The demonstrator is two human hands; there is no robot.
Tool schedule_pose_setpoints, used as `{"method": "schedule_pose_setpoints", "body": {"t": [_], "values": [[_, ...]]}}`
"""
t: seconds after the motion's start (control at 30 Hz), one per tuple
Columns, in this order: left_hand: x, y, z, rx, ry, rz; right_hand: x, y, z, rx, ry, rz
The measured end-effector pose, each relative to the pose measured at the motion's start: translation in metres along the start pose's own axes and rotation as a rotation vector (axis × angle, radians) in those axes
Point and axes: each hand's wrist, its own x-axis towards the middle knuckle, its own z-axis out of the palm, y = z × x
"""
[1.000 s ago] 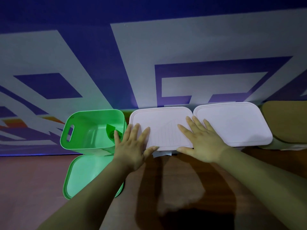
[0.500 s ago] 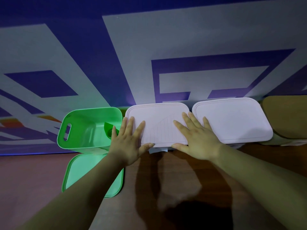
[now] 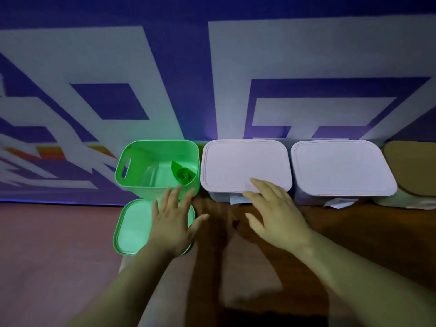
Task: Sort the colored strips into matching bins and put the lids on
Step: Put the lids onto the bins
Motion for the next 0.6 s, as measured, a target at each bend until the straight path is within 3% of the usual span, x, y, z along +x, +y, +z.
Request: {"method": "schedule_pose_setpoints", "body": {"t": [0.07, 0.3, 0.6], "values": [[-0.029, -0.023, 0.006, -0.043, -0.013, -0.100, -0.009, -0.025, 0.021, 0.042, -0.030, -0.033], [-0.086, -0.117, 0.045, -0.015, -0.208, -0.417, -0.004, -0.086, 0.094, 0.151, -0.421, 0.032], [-0.055, -0.171, 0.065, -0.076, -0.293, -0.336, 0.025, -0.123, 0.141, 0.142, -0.626, 0.019]]}}
